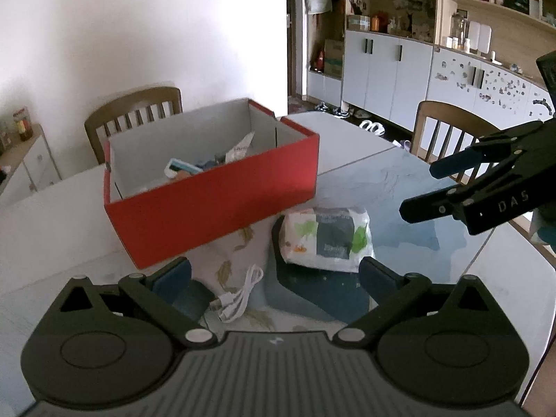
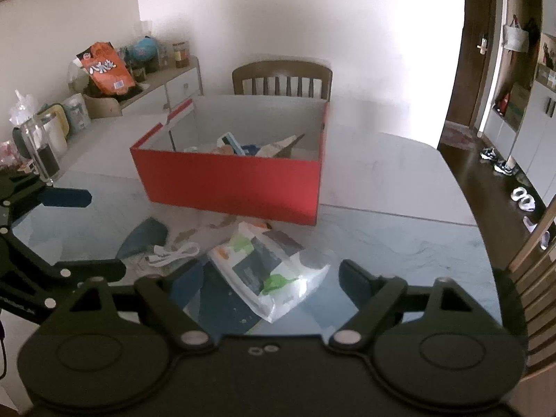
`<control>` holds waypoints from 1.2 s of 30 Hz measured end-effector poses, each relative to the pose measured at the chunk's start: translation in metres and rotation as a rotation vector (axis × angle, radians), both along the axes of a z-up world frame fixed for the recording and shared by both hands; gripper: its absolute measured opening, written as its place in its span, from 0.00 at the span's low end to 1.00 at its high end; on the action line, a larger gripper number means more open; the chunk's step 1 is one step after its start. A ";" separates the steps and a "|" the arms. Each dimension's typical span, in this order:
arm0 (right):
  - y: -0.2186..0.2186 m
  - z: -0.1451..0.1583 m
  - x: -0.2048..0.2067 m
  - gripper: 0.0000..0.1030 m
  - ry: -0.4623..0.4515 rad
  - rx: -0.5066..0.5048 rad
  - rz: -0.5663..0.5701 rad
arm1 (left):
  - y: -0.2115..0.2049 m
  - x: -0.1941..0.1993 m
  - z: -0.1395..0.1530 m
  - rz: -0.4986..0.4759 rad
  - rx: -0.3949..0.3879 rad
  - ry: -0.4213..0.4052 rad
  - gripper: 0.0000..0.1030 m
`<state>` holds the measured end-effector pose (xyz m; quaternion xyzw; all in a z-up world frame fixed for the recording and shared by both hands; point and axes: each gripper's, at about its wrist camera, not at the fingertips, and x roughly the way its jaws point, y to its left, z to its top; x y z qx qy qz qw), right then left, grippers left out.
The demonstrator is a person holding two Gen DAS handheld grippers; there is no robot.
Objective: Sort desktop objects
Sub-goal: 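Withdraw both tools from the red box toward the white plastic bag, then grasp the white plastic bag with the right tool and lift it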
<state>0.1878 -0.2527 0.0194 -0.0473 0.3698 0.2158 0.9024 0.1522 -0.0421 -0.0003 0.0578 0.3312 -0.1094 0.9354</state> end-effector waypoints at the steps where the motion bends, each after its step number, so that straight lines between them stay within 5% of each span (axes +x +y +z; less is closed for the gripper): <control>1: 0.000 -0.003 0.002 0.83 0.003 0.000 0.000 | 0.001 0.001 -0.004 0.002 0.003 0.001 1.00; 16: 0.009 -0.045 0.033 0.87 0.018 -0.046 0.023 | 0.008 0.028 -0.056 -0.064 0.040 0.018 1.00; 36: 0.029 -0.082 0.079 0.89 0.033 -0.081 0.096 | 0.026 0.062 -0.096 -0.107 -0.018 0.048 1.00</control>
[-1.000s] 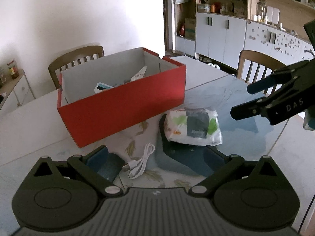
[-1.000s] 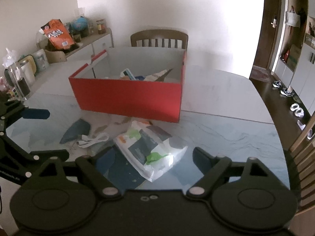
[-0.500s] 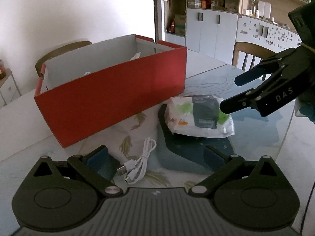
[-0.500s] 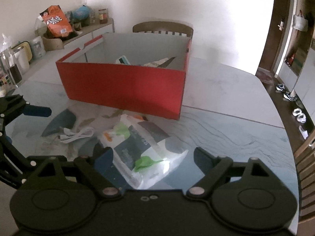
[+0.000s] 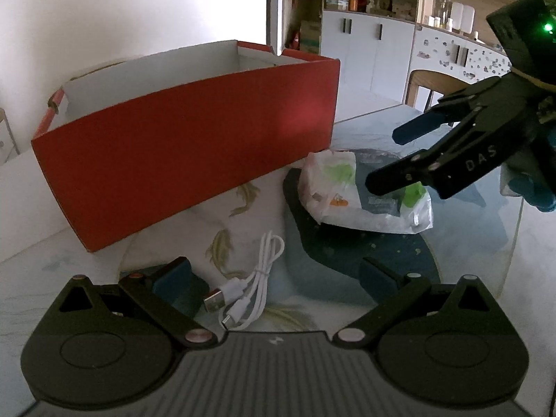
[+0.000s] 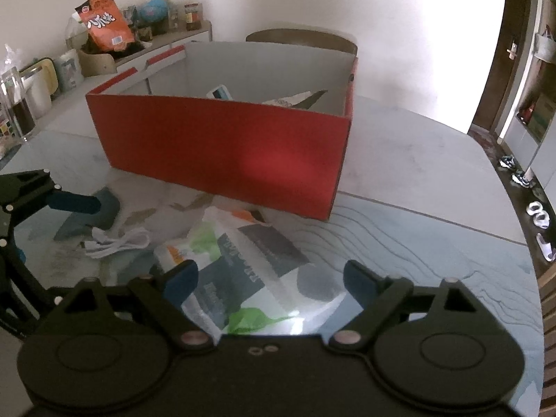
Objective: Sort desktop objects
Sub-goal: 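Grasp the white plastic bag with the right tool and lift it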
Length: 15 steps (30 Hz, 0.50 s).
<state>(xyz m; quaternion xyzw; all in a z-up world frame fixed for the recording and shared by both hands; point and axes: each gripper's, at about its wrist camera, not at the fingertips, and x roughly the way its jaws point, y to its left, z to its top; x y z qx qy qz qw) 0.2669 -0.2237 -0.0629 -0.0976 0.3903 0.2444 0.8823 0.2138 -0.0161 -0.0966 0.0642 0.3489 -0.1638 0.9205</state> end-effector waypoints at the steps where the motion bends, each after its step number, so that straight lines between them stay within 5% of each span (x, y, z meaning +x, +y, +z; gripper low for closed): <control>1: 0.001 -0.002 0.002 0.89 0.002 -0.003 0.001 | 0.001 0.001 -0.001 -0.003 -0.002 0.002 1.00; 15: -0.001 -0.021 0.012 0.89 0.039 0.002 -0.018 | 0.005 0.007 -0.013 -0.021 -0.019 0.001 0.99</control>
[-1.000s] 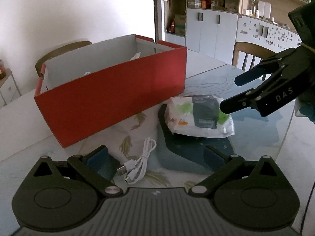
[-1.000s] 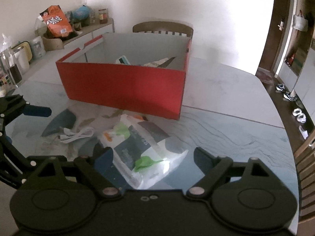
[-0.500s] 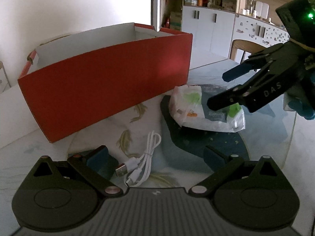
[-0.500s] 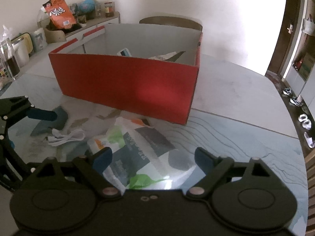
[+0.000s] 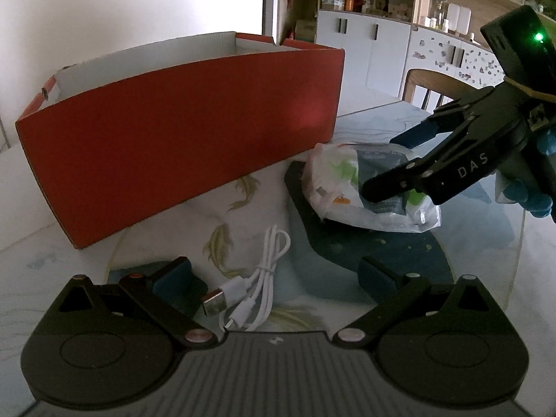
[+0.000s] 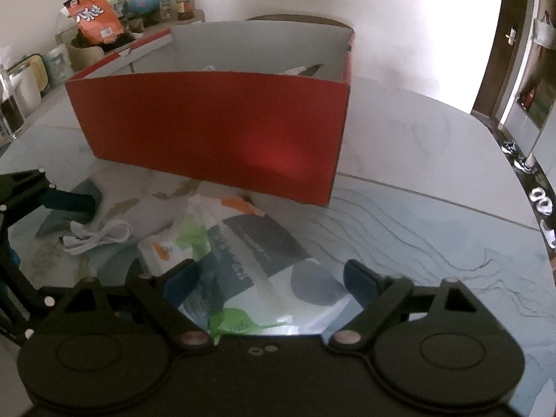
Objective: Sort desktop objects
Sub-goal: 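Grasp the white plastic bag with the right tool and lift it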
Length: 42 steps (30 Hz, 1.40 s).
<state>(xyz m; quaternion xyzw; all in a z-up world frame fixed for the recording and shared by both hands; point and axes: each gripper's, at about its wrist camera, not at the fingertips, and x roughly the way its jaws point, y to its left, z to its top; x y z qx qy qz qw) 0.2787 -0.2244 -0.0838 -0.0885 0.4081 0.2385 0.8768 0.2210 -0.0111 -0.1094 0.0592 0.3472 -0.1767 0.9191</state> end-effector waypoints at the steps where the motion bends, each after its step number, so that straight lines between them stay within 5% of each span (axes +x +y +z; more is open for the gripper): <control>1: 0.000 0.000 0.000 0.89 0.002 0.001 -0.001 | 0.000 0.000 0.000 -0.001 0.000 -0.003 0.99; 12: -0.003 -0.003 -0.002 0.86 0.009 0.012 -0.014 | 0.000 0.000 0.000 -0.003 0.026 -0.029 0.88; 16: -0.003 -0.003 -0.003 0.82 0.009 0.015 -0.018 | -0.001 0.002 0.003 -0.006 0.027 -0.033 0.70; 26: -0.004 0.003 -0.010 0.61 0.008 0.014 -0.044 | -0.004 0.009 0.006 -0.003 0.038 -0.027 0.31; 33: -0.003 0.011 -0.014 0.49 -0.003 0.002 -0.048 | -0.007 0.013 0.007 -0.011 0.047 -0.016 0.16; 42: -0.004 0.021 -0.023 0.29 -0.019 0.010 -0.063 | -0.002 0.014 0.009 0.007 0.043 -0.001 0.12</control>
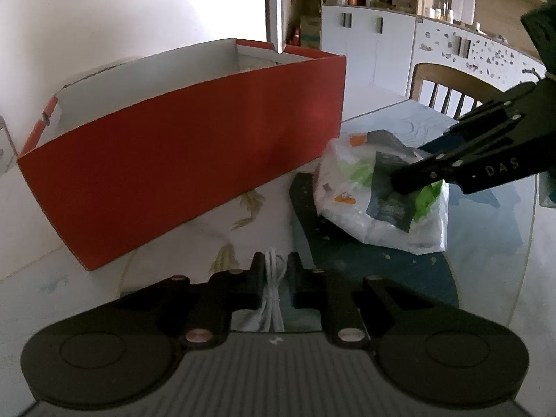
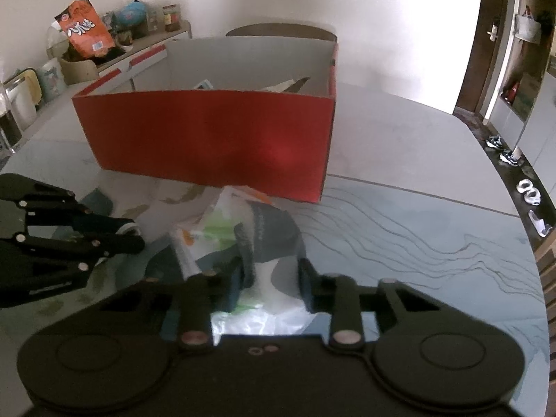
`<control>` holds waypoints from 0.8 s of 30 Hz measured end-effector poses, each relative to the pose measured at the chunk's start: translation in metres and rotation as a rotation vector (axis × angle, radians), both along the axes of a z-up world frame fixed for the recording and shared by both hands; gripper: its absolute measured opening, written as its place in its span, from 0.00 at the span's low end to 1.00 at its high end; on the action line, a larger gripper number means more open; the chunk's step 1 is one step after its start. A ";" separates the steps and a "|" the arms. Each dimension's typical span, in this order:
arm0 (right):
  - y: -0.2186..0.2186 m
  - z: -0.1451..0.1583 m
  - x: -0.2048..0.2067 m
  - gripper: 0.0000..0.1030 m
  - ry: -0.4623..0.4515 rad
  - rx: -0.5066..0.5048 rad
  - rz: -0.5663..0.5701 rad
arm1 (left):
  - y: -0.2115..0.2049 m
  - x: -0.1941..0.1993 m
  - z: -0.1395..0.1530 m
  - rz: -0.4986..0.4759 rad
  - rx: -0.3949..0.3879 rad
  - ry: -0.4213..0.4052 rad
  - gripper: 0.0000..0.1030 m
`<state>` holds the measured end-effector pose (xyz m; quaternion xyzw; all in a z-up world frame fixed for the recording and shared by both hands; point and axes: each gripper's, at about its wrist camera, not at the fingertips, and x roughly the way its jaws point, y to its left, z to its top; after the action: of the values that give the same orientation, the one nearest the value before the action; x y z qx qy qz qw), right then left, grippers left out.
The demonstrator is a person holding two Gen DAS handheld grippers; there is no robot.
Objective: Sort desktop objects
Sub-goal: 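Grasp the white plastic bag with the right tool and lift it, then carry the white plastic bag over the red box with the right tool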
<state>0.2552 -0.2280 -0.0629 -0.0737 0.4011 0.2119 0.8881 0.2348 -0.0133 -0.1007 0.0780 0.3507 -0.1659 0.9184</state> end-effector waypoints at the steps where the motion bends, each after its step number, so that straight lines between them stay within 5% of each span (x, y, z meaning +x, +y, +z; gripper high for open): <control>1: 0.000 0.002 -0.001 0.28 -0.002 0.001 0.002 | 0.001 0.000 0.001 0.005 -0.004 0.001 0.12; 24: -0.003 0.065 -0.027 0.27 -0.045 0.064 0.015 | 0.008 -0.018 0.067 0.024 -0.028 -0.065 0.11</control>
<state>0.2279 -0.2314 0.0016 -0.0530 0.3735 0.2298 0.8972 0.2171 -0.0050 -0.0336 0.0665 0.3195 -0.1573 0.9321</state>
